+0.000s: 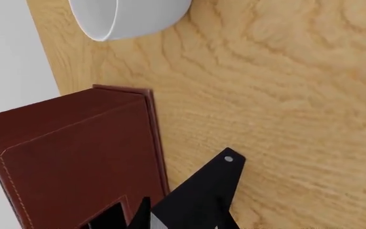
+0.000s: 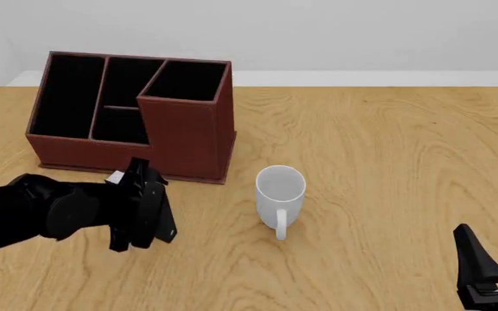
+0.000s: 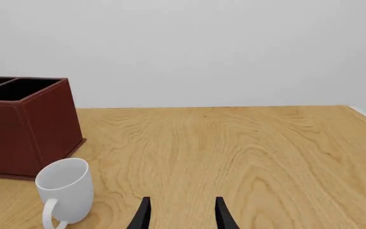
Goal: Pick up the book and place it in the front compartment of the caddy.
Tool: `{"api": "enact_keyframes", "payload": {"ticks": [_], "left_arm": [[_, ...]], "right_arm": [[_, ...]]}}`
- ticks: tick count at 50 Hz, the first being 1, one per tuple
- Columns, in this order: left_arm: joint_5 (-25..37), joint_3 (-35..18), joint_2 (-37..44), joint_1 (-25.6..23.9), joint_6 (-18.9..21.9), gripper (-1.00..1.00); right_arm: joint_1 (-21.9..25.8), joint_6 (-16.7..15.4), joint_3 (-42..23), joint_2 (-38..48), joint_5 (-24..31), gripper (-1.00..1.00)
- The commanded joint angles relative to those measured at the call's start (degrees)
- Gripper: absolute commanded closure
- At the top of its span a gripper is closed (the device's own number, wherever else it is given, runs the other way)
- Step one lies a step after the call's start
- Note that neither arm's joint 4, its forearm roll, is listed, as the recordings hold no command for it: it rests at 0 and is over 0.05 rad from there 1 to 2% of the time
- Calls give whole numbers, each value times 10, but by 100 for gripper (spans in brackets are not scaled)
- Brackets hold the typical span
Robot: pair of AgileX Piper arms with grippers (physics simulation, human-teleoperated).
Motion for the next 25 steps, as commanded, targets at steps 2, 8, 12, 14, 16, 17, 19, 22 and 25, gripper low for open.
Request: {"api": "enact_keyframes", "payload": {"ticks": [2,8,12,14,16,17,19,22,25], "left_arm": [[-5,-6,16,15,6,-100],[-15,-1,25,18,7,-100],[0,-5,30,26,11,-100],[-5,-12,41,38,15,100],[2,-12,43,43,19,100],[9,-8,41,44,23,100],[9,-11,46,51,24,100],[14,-10,43,49,22,100],[25,-6,40,56,27,100]], "right_arm": [[0,0,0,0,0,-100],[0,0,0,0,0,-100],[0,0,0,0,0,-100],[0,0,0,0,0,-100],[0,0,0,0,0,-100],[0,0,0,0,0,-100],[0,0,0,0,0,-100],[0,0,0,0,0,-100],[0,0,0,0,0,-100]]}}
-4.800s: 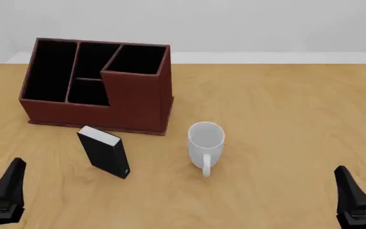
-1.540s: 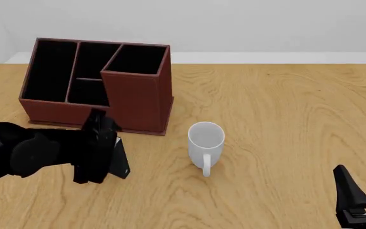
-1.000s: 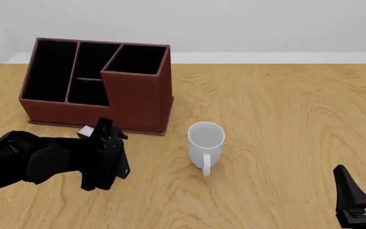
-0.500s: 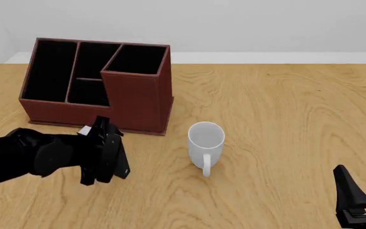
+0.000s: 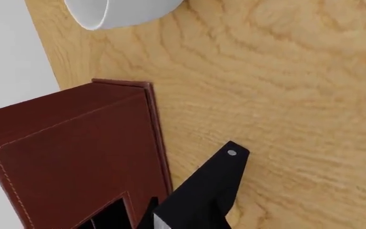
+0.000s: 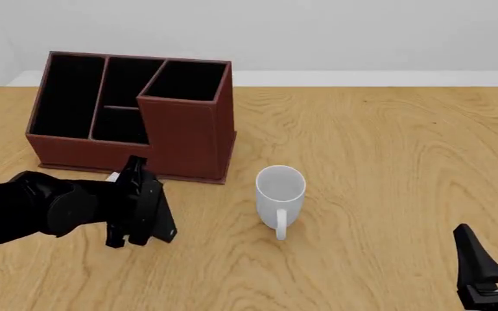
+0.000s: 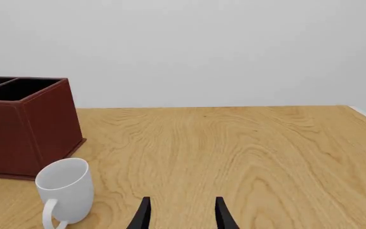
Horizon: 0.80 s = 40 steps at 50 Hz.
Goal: Pick up the book and place it in the front compartment of the caddy.
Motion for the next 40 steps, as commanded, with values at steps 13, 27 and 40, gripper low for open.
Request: {"api": "enact_keyframes", "payload": {"ticks": [13,27,40], "left_arm": [[45,59,-36,38,47,100],[98,111,-139,22,45,100],[37,142,-180,-1,12,100]], "right_arm": [[0,0,0,0,0,-100],[0,0,0,0,0,-100],[0,0,0,0,0,-100]]}}
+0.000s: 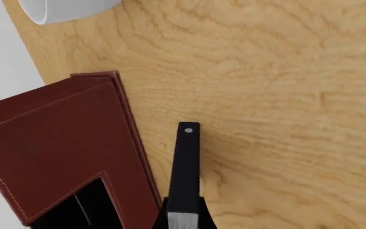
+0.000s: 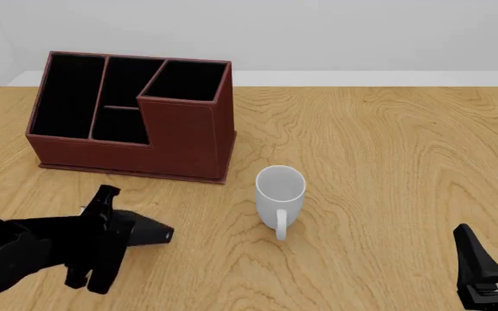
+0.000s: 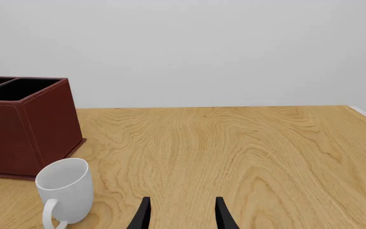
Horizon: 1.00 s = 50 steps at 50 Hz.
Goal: Pick up the book and place it in the front compartment of the caddy.
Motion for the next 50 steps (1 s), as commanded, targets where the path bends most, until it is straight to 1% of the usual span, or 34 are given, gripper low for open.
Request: {"api": "enact_keyframes", "payload": {"ticks": [1,2,4,5,7,9,13,15,19,24,26,27,29,32,33,34,35,36,39,40,44,47,49,50], "left_arm": [[-34,35,-24,-5,-10,100],[-45,38,-25,-5,-9,100],[-43,39,-33,-5,-17,100],[-54,47,-45,-6,-11,100],[-57,45,-56,-6,-15,100],[-79,43,-65,4,-7,100],[-66,25,-101,1,-24,100],[-55,33,-132,7,-19,100],[-42,30,-168,22,-23,100],[21,23,-236,30,-22,100],[45,25,-263,49,-9,100],[56,18,-273,61,-6,100],[75,12,-289,63,-2,100],[111,0,-311,80,10,100],[122,-7,-323,93,24,100],[123,-13,-323,94,24,100],[145,-29,-330,99,28,100],[146,-30,-334,101,34,100],[166,-53,-338,114,45,100],[163,-53,-339,122,55,100],[172,-72,-335,126,59,100],[162,-79,-329,129,66,100],[143,-79,-318,140,71,100],[144,-78,-317,142,73,100]], "right_arm": [[0,0,0,0,0,-100],[0,0,0,0,0,-100],[0,0,0,0,0,-100],[0,0,0,0,0,-100],[0,0,0,0,0,-100],[0,0,0,0,0,-100],[0,0,0,0,0,-100],[0,0,0,0,0,-100],[0,0,0,0,0,-100],[0,0,0,0,0,-100],[0,0,0,0,0,-100],[0,0,0,0,0,-100],[0,0,0,0,0,-100],[0,0,0,0,0,-100],[0,0,0,0,0,-100],[0,0,0,0,0,-100],[0,0,0,0,0,-100],[0,0,0,0,0,-100],[0,0,0,0,0,-100],[0,0,0,0,0,-100],[0,0,0,0,0,-100],[0,0,0,0,0,-100],[0,0,0,0,0,-100],[0,0,0,0,0,-100]]}}
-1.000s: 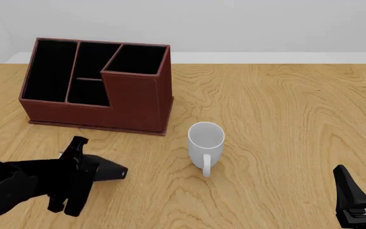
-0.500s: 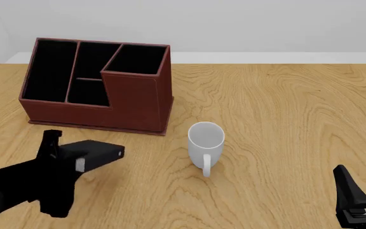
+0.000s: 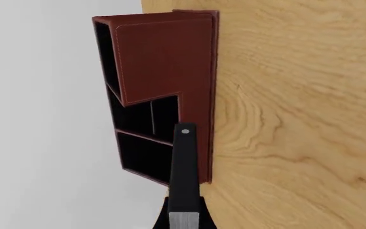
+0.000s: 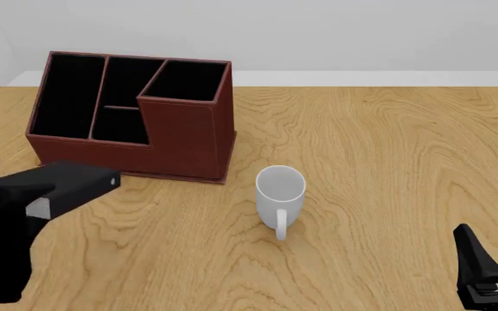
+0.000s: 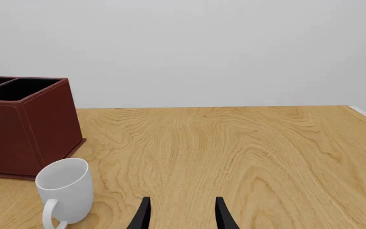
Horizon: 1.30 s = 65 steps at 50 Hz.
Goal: Pick up the book and place it in the front compartment of the caddy.
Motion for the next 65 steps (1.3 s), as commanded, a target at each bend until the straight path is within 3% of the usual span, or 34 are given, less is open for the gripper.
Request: {"api": "enact_keyframes", "payload": {"ticks": [1,5,33,65], "left_arm": [[-3,-36,-4,35,39,100],[-40,-46,21,43,42,100],[-85,-126,128,61,67,100],[-60,-229,241,44,56,100]], "right_arm": [[0,0,0,0,0,-100],[0,0,0,0,0,-100],[0,0,0,0,0,-100],[0,0,0,0,0,-100]]}}
